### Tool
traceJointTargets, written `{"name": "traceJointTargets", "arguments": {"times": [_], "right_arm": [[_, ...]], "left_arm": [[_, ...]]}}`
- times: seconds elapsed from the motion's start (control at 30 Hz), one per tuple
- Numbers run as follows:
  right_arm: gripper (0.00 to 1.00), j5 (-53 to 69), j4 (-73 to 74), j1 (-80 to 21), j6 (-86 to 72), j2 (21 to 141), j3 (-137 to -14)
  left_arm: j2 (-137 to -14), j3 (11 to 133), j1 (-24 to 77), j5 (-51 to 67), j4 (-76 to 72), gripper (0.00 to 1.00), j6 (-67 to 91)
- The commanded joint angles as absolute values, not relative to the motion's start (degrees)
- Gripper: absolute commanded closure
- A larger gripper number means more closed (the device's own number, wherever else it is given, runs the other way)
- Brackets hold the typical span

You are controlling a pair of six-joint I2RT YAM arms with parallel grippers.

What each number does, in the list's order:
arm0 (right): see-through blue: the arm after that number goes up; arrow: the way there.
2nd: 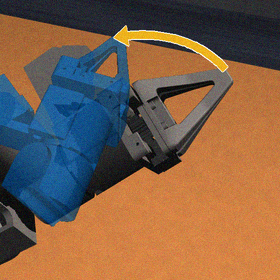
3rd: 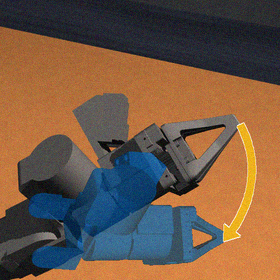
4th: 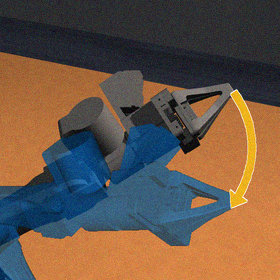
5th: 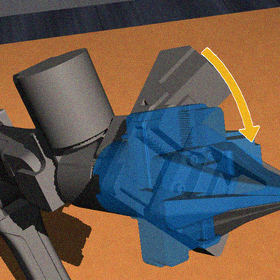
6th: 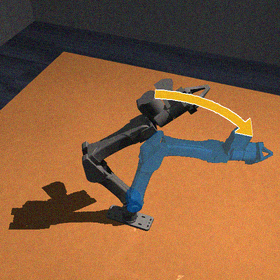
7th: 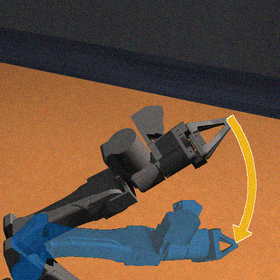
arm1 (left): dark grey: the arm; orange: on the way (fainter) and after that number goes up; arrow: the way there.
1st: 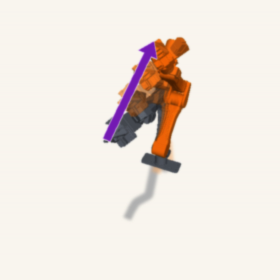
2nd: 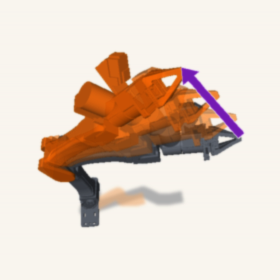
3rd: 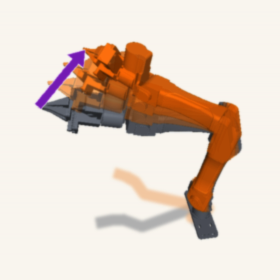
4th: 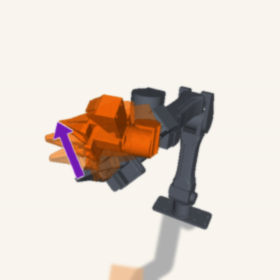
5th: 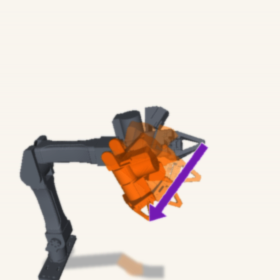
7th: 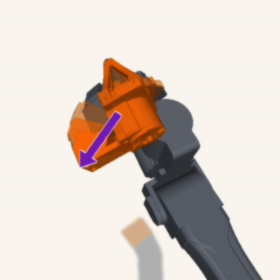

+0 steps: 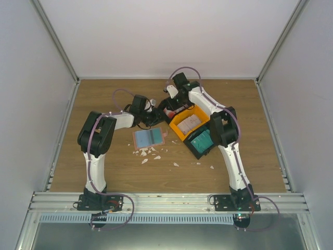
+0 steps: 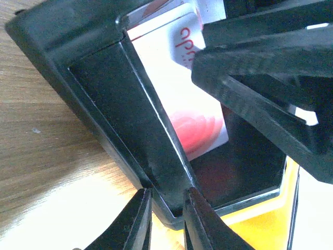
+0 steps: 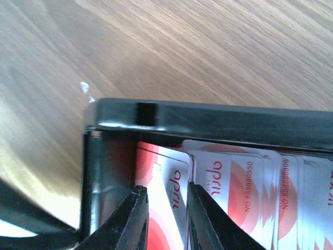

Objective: Put the credit cards into the card holder
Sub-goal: Pick up the credit card from the storage box.

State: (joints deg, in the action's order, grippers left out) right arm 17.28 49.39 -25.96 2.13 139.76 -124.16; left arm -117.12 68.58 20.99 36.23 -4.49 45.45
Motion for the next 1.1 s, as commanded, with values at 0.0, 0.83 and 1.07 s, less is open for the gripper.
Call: {"name": "traceJointTargets", "arguments": {"times": [0.0,0.83,1.07], "right_arm": [[0.77,21.22,51.29,-26.24,3.38,135.9,-123.26],[0.99,16.13,48.26,-27.08,3.49,133.31,-120.01],[1.0,13.44,43.53,-27.1,2.63,125.17,-117.27]], "left_arm": [[-118.74,70.22,21.54,34.33,-4.6,0.79,44.23],[-116.75,69.99,21.59,33.89,-4.5,0.78,43.07],[-108.42,68.3,21.64,28.91,-3.59,0.66,41.73]]}}
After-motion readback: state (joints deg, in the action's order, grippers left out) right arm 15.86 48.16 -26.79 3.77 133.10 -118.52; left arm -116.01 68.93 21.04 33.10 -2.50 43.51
